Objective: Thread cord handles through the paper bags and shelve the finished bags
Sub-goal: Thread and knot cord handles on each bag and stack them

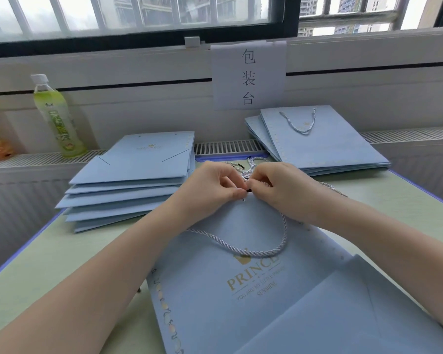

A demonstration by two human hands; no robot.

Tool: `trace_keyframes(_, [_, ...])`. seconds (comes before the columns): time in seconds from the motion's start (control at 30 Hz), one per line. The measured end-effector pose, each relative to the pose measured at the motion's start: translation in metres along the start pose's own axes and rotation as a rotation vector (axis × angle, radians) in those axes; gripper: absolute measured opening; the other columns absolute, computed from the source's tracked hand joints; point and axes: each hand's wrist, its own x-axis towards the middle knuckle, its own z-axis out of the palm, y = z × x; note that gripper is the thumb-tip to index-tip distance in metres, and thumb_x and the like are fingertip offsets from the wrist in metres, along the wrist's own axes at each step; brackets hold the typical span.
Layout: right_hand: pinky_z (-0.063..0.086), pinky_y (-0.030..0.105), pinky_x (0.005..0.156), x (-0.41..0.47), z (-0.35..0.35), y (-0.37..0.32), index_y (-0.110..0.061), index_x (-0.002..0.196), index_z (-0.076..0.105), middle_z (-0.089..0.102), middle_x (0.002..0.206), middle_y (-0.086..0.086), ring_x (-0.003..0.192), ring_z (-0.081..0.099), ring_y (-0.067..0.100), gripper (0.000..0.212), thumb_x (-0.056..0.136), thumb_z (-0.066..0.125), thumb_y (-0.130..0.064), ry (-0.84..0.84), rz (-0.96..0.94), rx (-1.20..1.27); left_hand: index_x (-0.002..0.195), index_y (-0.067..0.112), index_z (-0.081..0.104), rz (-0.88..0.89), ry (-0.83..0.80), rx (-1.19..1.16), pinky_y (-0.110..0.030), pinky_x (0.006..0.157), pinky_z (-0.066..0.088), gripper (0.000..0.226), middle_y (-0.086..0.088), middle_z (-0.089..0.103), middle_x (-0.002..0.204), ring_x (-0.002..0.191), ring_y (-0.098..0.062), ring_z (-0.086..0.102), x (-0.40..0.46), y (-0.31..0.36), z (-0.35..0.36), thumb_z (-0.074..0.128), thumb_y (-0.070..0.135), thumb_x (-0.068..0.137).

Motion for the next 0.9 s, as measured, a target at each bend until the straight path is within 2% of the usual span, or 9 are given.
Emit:
trace_keyframes(0.1, [0.034, 0.015, 0.055, 0.002, -0.001, 0.000, -0.021, 0.075, 0.059, 0.053, 0.064, -0.011, 0.055, 0.046, -0.001, 0.019, 0.093, 0.055, -0.024, 0.029, -0.043, 0.172, 0.069, 0.019, 0.062, 0.008, 0.026, 0.065, -0.007, 0.049, 0.031, 0.020, 0.016, 0.052, 0.050, 0.044, 0.005, 0.046, 0.001, 0.000, 0.001, 0.069, 0.008, 0.083])
trace_keyframes(0.23, [0.051, 0.035, 0.074, 0.002, 0.001, 0.002, -0.014, 0.085, 0.065, 0.068, 0.077, 0.003, 0.071, 0.062, 0.015, 0.010, 0.091, 0.059, -0.016, 0.017, -0.066, 0.250, 0.071, 0.023, 0.060, -0.003, -0.029, 0.034, -0.013, 0.053, 0.033, 0.022, 0.003, 0.058, 0.060, 0.049, 0.001, 0.043, 0.000, -0.003, -0.001, 0.066, 0.009, 0.086])
trace_keyframes(0.33, [0.051, 0.037, 0.076, 0.001, 0.004, 0.004, -0.015, 0.085, 0.066, 0.068, 0.077, 0.006, 0.071, 0.063, 0.018, 0.012, 0.091, 0.057, -0.008, 0.029, -0.072, 0.280, 0.080, 0.017, 0.066, -0.010, -0.087, -0.029, -0.023, 0.063, 0.037, 0.010, -0.011, 0.067, 0.073, 0.064, -0.011, 0.049, 0.000, -0.003, -0.001, 0.067, 0.008, 0.085])
trace_keyframes(0.43, [0.050, 0.030, 0.074, 0.000, 0.002, 0.004, -0.025, 0.083, 0.066, 0.068, 0.073, 0.003, 0.070, 0.062, 0.014, 0.022, 0.089, 0.058, -0.005, 0.025, -0.086, 0.333, 0.087, 0.008, 0.070, 0.008, -0.060, -0.028, -0.012, 0.053, 0.033, 0.003, 0.013, 0.058, 0.052, 0.049, 0.001, 0.043, 0.000, -0.004, -0.002, 0.069, 0.009, 0.084])
trace_keyframes(0.53, [0.045, 0.020, 0.067, 0.000, 0.003, 0.004, -0.027, 0.082, 0.066, 0.066, 0.071, -0.001, 0.066, 0.057, 0.005, 0.021, 0.086, 0.063, -0.007, 0.039, -0.109, 0.288, 0.085, 0.006, 0.071, 0.020, -0.055, -0.006, -0.006, 0.047, 0.028, 0.003, 0.017, 0.050, 0.043, 0.042, 0.002, 0.039, 0.000, -0.003, -0.003, 0.068, 0.005, 0.084])
trace_keyframes(0.67, [0.046, 0.024, 0.070, 0.001, 0.002, 0.004, -0.021, 0.080, 0.067, 0.067, 0.072, 0.002, 0.069, 0.060, 0.011, 0.014, 0.086, 0.063, -0.009, 0.066, -0.114, 0.240, 0.087, 0.016, 0.070, -0.018, -0.038, 0.004, -0.012, 0.054, 0.037, 0.011, -0.010, 0.068, 0.072, 0.054, -0.004, 0.045, 0.000, -0.005, -0.005, 0.065, 0.006, 0.086])
trace_keyframes(0.77, [0.047, 0.025, 0.074, 0.001, 0.001, 0.003, -0.023, 0.079, 0.068, 0.069, 0.077, -0.001, 0.074, 0.061, 0.009, 0.011, 0.085, 0.067, -0.013, 0.057, -0.133, 0.254, 0.092, 0.012, 0.073, -0.095, -0.017, 0.010, -0.012, 0.058, 0.039, 0.011, -0.007, 0.068, 0.073, 0.056, 0.000, 0.050, 0.002, -0.005, -0.007, 0.064, 0.009, 0.087])
trace_keyframes(0.83, [0.046, 0.021, 0.073, 0.000, 0.002, 0.003, -0.021, 0.082, 0.070, 0.068, 0.078, -0.004, 0.073, 0.059, 0.006, 0.007, 0.084, 0.068, -0.014, 0.048, -0.150, 0.246, 0.090, 0.007, 0.075, -0.173, -0.008, -0.024, -0.022, 0.071, 0.044, 0.012, -0.014, 0.072, 0.087, 0.071, -0.009, 0.056, 0.004, -0.005, -0.009, 0.067, 0.015, 0.086])
trace_keyframes(0.9, [0.042, 0.015, 0.069, 0.000, 0.003, 0.001, -0.017, 0.086, 0.072, 0.067, 0.078, -0.005, 0.071, 0.057, 0.005, 0.005, 0.084, 0.069, -0.013, 0.059, -0.179, 0.203, 0.087, 0.007, 0.075, -0.231, -0.009, -0.045, -0.025, 0.073, 0.044, 0.018, -0.018, 0.071, 0.097, 0.078, -0.014, 0.056, 0.003, -0.005, -0.011, 0.069, 0.024, 0.085])
